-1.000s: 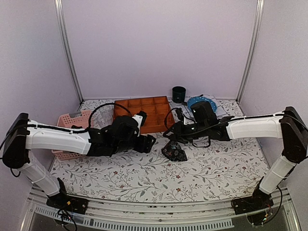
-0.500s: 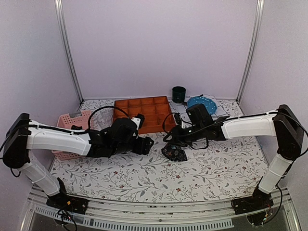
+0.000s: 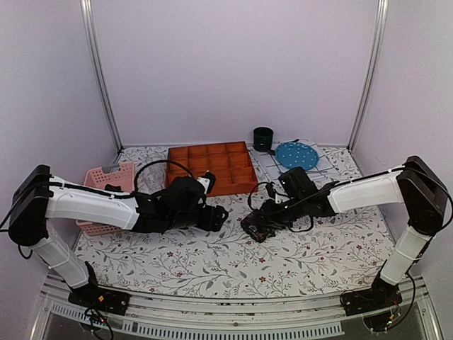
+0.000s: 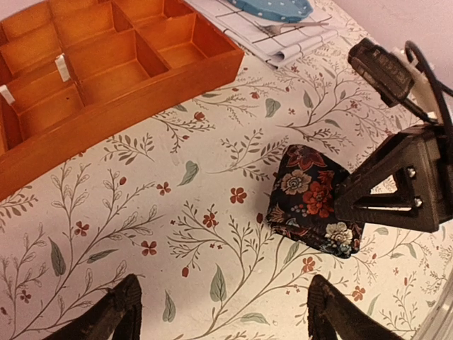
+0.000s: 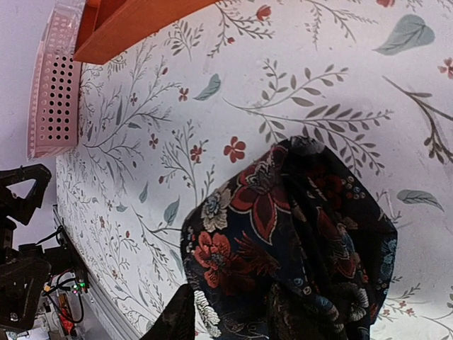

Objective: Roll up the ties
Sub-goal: Adjust the tie at the center of the board.

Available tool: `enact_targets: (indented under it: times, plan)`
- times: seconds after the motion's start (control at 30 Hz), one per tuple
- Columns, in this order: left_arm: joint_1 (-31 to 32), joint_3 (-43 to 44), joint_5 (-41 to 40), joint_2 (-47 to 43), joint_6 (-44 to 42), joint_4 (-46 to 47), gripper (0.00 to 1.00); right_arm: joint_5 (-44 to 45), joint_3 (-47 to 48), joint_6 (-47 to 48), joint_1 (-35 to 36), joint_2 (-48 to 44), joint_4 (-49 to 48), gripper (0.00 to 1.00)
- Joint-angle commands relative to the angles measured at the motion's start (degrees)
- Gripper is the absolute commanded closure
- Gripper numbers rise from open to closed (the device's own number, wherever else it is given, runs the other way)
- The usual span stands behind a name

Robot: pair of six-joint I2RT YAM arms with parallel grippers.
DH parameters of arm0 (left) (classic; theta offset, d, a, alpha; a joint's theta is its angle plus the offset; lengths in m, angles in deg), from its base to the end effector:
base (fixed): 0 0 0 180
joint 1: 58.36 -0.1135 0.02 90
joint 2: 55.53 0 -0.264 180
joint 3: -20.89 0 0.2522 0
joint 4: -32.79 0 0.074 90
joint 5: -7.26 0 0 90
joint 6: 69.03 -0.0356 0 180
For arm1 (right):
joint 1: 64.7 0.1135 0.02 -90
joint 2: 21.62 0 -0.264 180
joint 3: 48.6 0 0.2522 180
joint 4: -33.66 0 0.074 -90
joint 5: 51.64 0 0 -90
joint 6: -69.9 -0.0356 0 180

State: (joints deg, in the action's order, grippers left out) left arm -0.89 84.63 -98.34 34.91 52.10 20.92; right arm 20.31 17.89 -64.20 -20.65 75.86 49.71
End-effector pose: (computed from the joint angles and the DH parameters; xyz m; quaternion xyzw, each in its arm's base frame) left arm 0.1866 -0.2748 0.1967 0.1460 0.8826 -0.2127 0.3931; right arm 0.2396 0.2472 0.1665 -0.0570 0.9191 0.3564 0.1583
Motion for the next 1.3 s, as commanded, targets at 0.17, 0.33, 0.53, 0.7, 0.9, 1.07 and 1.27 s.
enact_targets:
  times: [0.17, 0.33, 0.53, 0.7, 0.9, 1.07, 1.27]
  plan:
    - [-0.7, 0.6, 1.4, 2.1, 0.5, 0.9, 0.22, 1.7, -6.6, -0.9, -1.3, -5.4, -0.1, 0.65]
    - [-0.7, 0.6, 1.1, 1.9, 0.6, 0.5, 0.22, 0.0, -5.7, -1.0, -1.3, -8.9, 0.2, 0.65]
    - [-0.7, 0.6, 1.0, 1.4, 0.7, 0.3, 0.22, 0.4, -1.6, 1.6, -1.2, -13.6, 5.4, 0.62]
    - [-0.8, 0.0, 0.8, 0.9, 0.9, 0.5, 0.22, 5.4, 2.1, 4.2, 0.9, -15.1, 12.1, 0.56]
    - [-0.8, -1.6, -0.3, -0.9, 1.5, 0.6, 0.23, 14.4, 8.2, 10.0, 4.9, -11.8, 22.1, 0.15]
    - [-1.0, -3.4, -0.7, -2.8, 2.2, 0.5, 0.23, 17.7, 13.4, 15.7, 6.0, -5.3, 28.5, 0.01]
    - [-1.0, -6.4, -0.8, -5.0, 3.2, 1.0, 0.22, 17.2, 17.8, 22.7, 6.0, 1.4, 32.3, 0.00]
